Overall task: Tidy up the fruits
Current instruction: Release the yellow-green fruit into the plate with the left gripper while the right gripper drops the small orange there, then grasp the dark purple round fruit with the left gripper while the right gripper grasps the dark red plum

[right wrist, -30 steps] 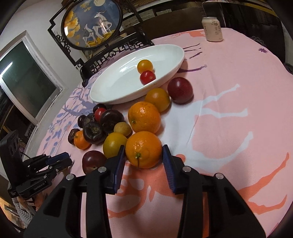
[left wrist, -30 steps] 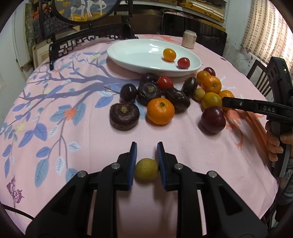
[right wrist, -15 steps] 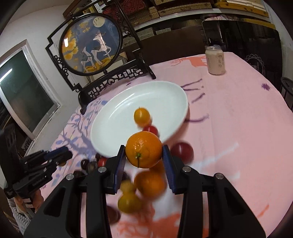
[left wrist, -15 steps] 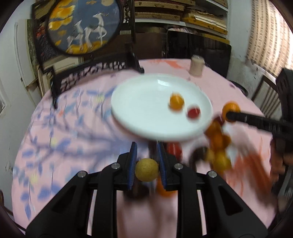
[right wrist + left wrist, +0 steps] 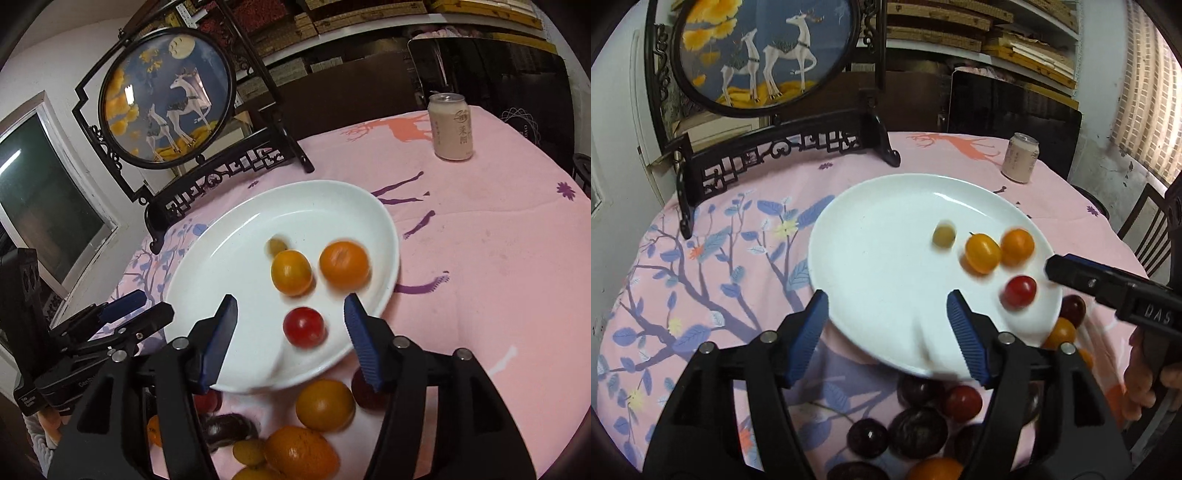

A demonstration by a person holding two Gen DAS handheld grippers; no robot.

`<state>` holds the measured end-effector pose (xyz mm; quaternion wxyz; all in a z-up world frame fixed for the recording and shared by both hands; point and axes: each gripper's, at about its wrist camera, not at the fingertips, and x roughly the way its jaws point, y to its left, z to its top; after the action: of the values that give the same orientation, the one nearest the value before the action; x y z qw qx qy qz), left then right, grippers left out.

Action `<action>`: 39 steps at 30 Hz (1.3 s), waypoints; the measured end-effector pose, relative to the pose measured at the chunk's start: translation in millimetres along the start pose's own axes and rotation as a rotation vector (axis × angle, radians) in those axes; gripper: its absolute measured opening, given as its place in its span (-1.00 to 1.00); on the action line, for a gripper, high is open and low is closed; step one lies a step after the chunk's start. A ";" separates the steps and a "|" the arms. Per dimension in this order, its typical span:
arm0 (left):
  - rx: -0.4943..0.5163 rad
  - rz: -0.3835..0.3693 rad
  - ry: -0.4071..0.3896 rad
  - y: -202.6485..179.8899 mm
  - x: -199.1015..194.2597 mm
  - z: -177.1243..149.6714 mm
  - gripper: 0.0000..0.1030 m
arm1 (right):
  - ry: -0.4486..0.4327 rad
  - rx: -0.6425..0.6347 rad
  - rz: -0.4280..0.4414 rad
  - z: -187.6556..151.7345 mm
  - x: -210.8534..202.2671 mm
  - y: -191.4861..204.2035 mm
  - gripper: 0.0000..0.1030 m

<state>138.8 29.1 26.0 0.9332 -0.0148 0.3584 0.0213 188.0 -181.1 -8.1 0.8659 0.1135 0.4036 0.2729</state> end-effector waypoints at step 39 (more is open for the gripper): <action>0.030 0.040 0.151 17.1 -39.0 -101.6 -0.21 | 0.066 -0.002 -0.006 -87.1 -63.3 3.4 0.37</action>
<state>41.1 40.7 -23.6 0.9031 0.0046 0.4281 0.0333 87.1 -216.1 -22.8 0.8529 0.1023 0.4321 0.2744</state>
